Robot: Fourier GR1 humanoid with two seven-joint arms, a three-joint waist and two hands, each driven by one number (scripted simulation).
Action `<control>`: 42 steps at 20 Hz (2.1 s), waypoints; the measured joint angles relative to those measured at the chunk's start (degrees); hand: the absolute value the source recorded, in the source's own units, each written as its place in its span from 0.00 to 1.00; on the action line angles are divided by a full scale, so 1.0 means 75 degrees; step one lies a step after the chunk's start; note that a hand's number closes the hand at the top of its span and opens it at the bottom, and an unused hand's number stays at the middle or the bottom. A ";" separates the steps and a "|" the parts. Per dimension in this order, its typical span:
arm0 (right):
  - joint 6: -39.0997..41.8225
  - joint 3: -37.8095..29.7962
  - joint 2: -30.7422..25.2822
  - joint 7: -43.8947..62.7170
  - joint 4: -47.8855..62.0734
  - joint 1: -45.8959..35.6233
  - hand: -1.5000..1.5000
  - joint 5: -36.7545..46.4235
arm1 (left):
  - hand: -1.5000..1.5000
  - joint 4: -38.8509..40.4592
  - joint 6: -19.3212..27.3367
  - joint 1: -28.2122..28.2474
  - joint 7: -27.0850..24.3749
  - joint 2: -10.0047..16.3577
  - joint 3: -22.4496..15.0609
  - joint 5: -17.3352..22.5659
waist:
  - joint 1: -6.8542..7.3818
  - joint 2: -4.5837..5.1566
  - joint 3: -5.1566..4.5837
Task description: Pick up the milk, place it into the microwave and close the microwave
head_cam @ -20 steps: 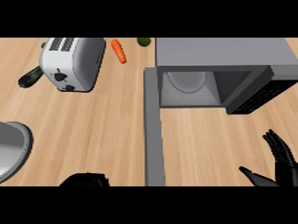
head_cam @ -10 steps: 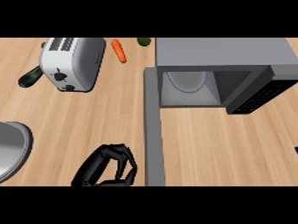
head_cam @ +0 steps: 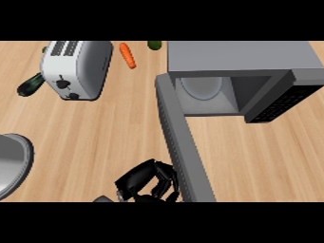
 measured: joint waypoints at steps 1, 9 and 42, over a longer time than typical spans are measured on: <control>0.0081 -0.0032 -0.0111 0.0004 0.0039 -0.0032 0.00 -0.0038 | 1.00 0.0232 0.0221 -0.0142 -0.0054 -0.0002 -0.0273 0.0074 | -0.0009 0.0002 0.0002; 0.0401 0.0135 -0.0329 0.0205 -0.0601 -0.0056 0.00 -0.0234 | 1.00 0.1505 0.2038 -0.1283 -0.0706 0.0078 -0.2237 0.1246 | -0.0160 0.0029 -0.0012; 0.1204 0.1010 -0.1000 0.1542 -0.2871 -0.0971 0.00 -0.0956 | 1.00 0.2533 0.6152 -0.5802 -0.0619 0.0138 -0.3510 0.5398 | -0.2066 0.0421 -0.0011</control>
